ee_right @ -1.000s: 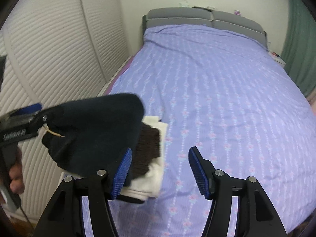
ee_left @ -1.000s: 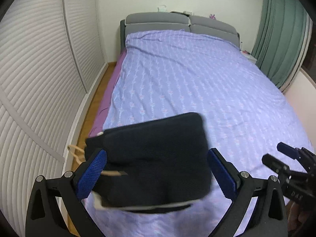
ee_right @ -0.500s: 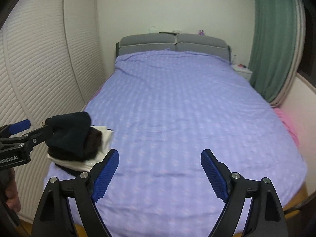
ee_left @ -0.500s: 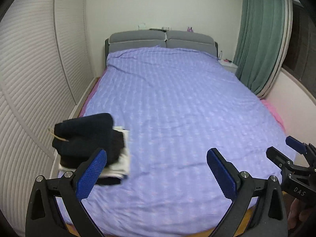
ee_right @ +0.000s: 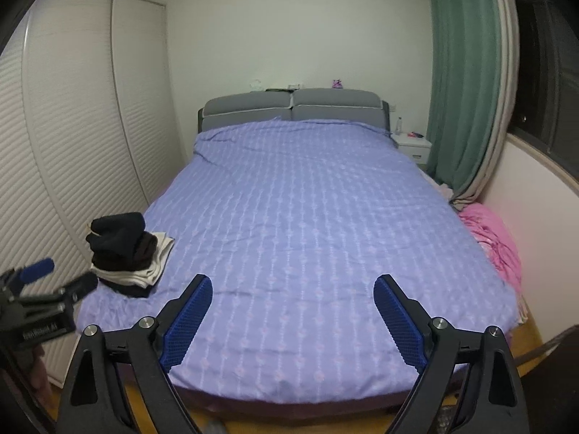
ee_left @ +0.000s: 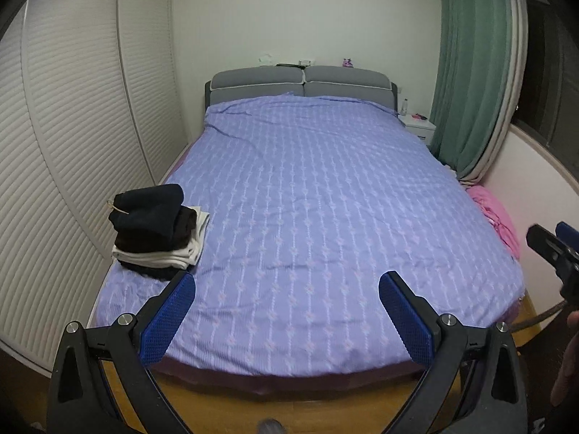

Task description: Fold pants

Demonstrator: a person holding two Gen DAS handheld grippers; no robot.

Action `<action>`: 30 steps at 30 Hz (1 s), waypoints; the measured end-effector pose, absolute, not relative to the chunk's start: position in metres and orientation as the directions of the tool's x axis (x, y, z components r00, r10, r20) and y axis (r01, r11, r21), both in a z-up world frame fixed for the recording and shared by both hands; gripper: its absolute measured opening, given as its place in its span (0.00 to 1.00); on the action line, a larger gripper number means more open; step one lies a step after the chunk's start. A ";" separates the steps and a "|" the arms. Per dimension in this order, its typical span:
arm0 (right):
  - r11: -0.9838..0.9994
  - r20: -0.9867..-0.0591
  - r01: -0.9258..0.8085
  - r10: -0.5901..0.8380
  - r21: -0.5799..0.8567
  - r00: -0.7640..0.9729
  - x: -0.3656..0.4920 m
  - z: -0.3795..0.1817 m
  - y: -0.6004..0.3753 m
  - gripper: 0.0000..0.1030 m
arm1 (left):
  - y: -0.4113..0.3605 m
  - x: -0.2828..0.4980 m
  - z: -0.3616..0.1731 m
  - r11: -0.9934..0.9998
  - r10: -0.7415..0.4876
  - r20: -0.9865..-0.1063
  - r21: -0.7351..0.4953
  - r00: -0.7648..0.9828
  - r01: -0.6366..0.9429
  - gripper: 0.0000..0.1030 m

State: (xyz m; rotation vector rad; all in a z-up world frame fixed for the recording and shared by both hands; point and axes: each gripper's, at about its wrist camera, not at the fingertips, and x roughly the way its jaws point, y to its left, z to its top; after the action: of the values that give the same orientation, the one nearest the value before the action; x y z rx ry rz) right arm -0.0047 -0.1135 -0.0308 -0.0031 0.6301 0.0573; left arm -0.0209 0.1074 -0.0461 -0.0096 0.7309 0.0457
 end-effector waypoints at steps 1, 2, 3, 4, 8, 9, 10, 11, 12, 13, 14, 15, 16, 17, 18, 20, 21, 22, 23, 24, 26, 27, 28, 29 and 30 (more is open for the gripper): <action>0.999 -0.587 -0.048 0.045 0.011 0.809 -0.010 -0.028 -0.118 0.89 | 0.101 -0.030 -0.043 0.999 0.038 -0.668 0.011 0.743 -0.041 1.00; 0.999 -0.584 -0.040 0.039 0.010 0.811 -0.017 -0.024 -0.124 0.89 | 0.094 -0.039 -0.041 0.999 0.038 -0.667 0.013 0.744 -0.039 1.00; 0.999 -0.584 -0.033 0.033 0.010 0.811 -0.024 -0.021 -0.128 0.89 | 0.089 -0.045 -0.039 0.999 0.031 -0.669 0.009 0.742 -0.034 1.00; 1.000 -0.584 -0.024 0.025 0.009 0.811 -0.029 -0.019 -0.131 0.89 | 0.085 -0.050 -0.039 1.000 0.021 -0.675 0.002 0.737 -0.027 1.00; 1.000 -0.573 0.010 -0.011 -0.005 0.819 -0.055 -0.013 -0.140 0.89 | 0.078 -0.072 -0.040 1.000 0.009 -0.695 -0.012 0.719 -0.024 1.00; 1.000 -0.575 0.018 -0.020 -0.010 0.818 -0.061 -0.012 -0.142 0.89 | 0.076 -0.077 -0.040 1.000 0.010 -0.697 -0.013 0.717 -0.027 1.00; 1.000 -0.577 0.023 -0.025 -0.009 0.816 -0.067 -0.012 -0.145 0.89 | 0.076 -0.083 -0.040 0.999 0.010 -0.696 -0.018 0.718 -0.031 1.00; 1.000 -0.581 0.028 -0.025 -0.003 0.814 -0.071 -0.011 -0.145 0.89 | 0.077 -0.088 -0.040 0.999 0.011 -0.694 -0.022 0.720 -0.037 1.00; 1.000 -0.581 0.030 -0.023 0.002 0.813 -0.075 -0.011 -0.146 0.89 | 0.078 -0.092 -0.039 0.999 0.014 -0.692 -0.026 0.722 -0.044 1.00; 1.000 -0.580 0.031 -0.024 0.003 0.814 -0.079 -0.011 -0.145 0.89 | 0.078 -0.097 -0.038 0.998 0.015 -0.689 -0.030 0.724 -0.050 1.00; 0.999 -0.579 0.033 -0.028 -0.001 0.815 -0.081 -0.010 -0.145 0.89 | 0.079 -0.099 -0.037 0.998 0.016 -0.687 -0.032 0.726 -0.053 1.00; 0.999 -0.576 0.035 -0.033 -0.007 0.817 -0.083 -0.010 -0.143 0.89 | 0.082 -0.101 -0.037 0.998 0.020 -0.686 -0.031 0.728 -0.057 1.00; 0.999 -0.573 0.039 -0.039 -0.013 0.818 -0.085 -0.010 -0.141 0.89 | 0.083 -0.102 -0.037 0.998 0.022 -0.686 -0.032 0.728 -0.060 1.00; 0.999 -0.569 0.041 -0.042 -0.015 0.821 -0.087 -0.009 -0.140 0.89 | 0.084 -0.103 -0.037 0.997 0.021 -0.687 -0.035 0.726 -0.062 1.00; 0.999 -0.564 0.042 -0.043 -0.015 0.824 -0.090 -0.008 -0.140 0.89 | 0.083 -0.107 -0.037 0.997 0.020 -0.688 -0.036 0.725 -0.062 1.00; 0.999 -0.556 0.042 -0.046 -0.020 0.830 -0.093 -0.006 -0.137 0.89 | 0.085 -0.108 -0.037 0.997 0.018 -0.687 -0.039 0.727 -0.062 1.00; 0.999 -0.551 0.041 -0.047 -0.025 0.833 -0.093 -0.005 -0.135 0.89 | 0.086 -0.109 -0.037 0.998 0.017 -0.686 -0.038 0.728 -0.059 1.00; 0.999 -0.547 0.040 -0.049 -0.029 0.835 -0.095 -0.005 -0.135 0.89 | 0.086 -0.109 -0.036 0.998 0.018 -0.684 -0.034 0.730 -0.056 1.00; 0.999 -0.542 0.041 -0.053 -0.034 0.838 -0.095 -0.005 -0.132 0.89 | 0.086 -0.109 -0.036 0.998 0.019 -0.680 -0.030 0.733 -0.054 1.00; 0.999 -0.540 0.040 -0.053 -0.036 0.840 -0.096 -0.004 -0.131 0.89 | 0.087 -0.109 -0.035 0.998 0.019 -0.677 -0.028 0.736 -0.053 1.00; 0.998 -0.539 0.041 -0.054 -0.038 0.840 -0.097 -0.004 -0.129 0.89 | 0.088 -0.110 -0.034 0.998 0.022 -0.670 -0.024 0.742 -0.052 1.00; 0.998 -0.540 0.041 -0.054 -0.037 0.840 -0.098 -0.005 -0.128 0.89 | 0.088 -0.110 -0.033 0.998 0.025 -0.667 -0.022 0.745 -0.053 1.00; 0.998 -0.540 0.042 -0.055 -0.036 0.840 -0.098 -0.005 -0.127 0.89 | 0.089 -0.109 -0.033 0.998 0.028 -0.665 -0.019 0.747 -0.055 1.00; 0.998 -0.540 0.042 -0.055 -0.037 0.840 -0.098 -0.006 -0.126 0.89 | 0.091 -0.109 -0.033 0.998 0.029 -0.664 -0.020 0.747 -0.057 1.00; 0.998 -0.541 0.041 -0.055 -0.037 0.839 -0.098 -0.006 -0.125 0.89 | 0.092 -0.108 -0.033 0.998 0.031 -0.664 -0.022 0.747 -0.061 1.00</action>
State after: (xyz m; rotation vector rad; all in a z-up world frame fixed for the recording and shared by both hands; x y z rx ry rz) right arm -0.0977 -0.1253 -0.0060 -0.0242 0.5725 -0.0507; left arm -0.1081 0.0925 -0.0329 -0.0428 0.7252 0.0506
